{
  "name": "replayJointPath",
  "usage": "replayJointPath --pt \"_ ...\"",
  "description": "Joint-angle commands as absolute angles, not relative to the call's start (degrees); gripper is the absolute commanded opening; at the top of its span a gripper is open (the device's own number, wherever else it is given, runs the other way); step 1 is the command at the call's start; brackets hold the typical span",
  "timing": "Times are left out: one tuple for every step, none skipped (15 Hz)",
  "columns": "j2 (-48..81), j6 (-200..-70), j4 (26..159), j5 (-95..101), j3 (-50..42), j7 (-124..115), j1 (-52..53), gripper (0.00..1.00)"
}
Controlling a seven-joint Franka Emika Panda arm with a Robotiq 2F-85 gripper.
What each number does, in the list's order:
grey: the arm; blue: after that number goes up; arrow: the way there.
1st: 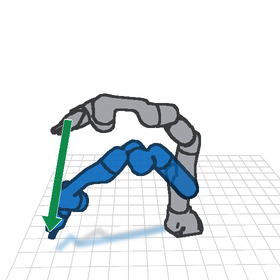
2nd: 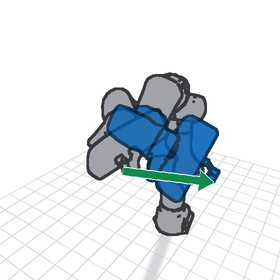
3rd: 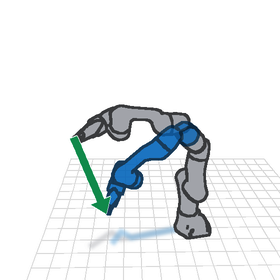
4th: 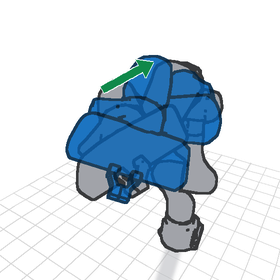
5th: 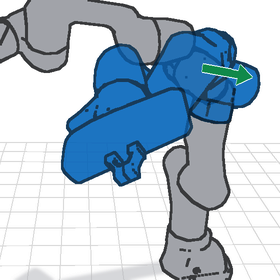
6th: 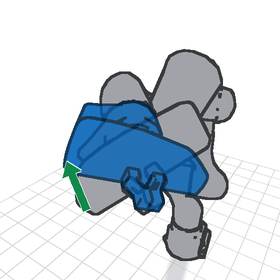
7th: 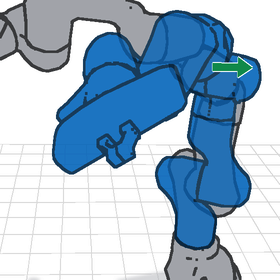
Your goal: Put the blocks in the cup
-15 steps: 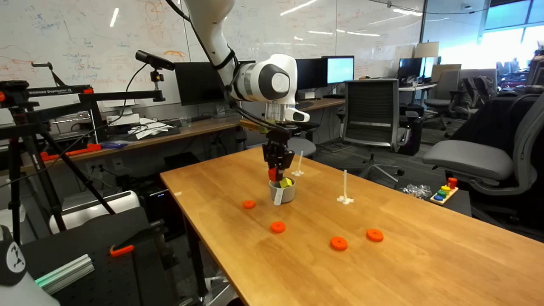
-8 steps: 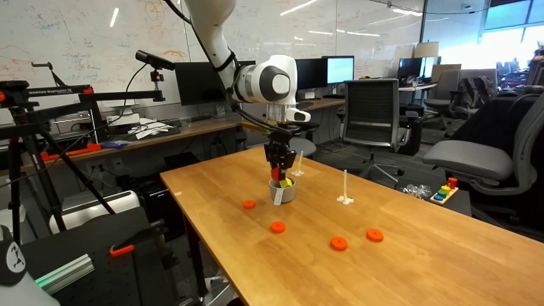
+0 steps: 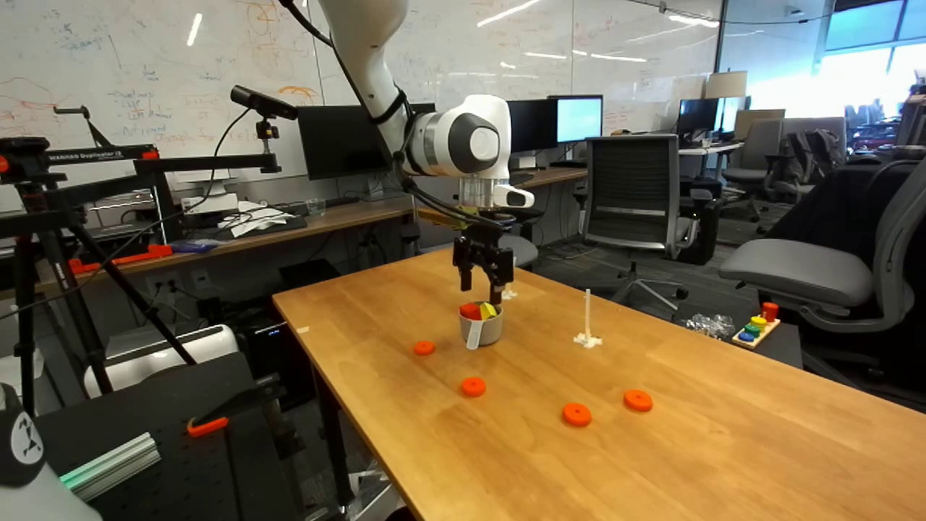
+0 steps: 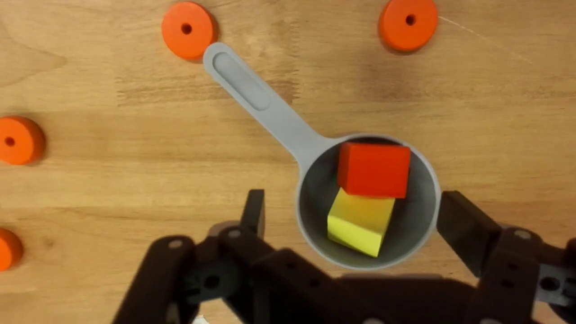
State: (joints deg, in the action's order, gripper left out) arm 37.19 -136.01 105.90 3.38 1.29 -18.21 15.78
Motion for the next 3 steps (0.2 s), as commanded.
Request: replayJointPath --pt "37.46 -135.25 105.02 3.38 1.54 -18.13 15.52 1.00" --pt "37.51 -134.78 104.41 3.31 1.63 -17.96 15.43 1.00" --pt "37.51 -134.32 103.95 3.29 1.69 -17.88 15.41 1.00"
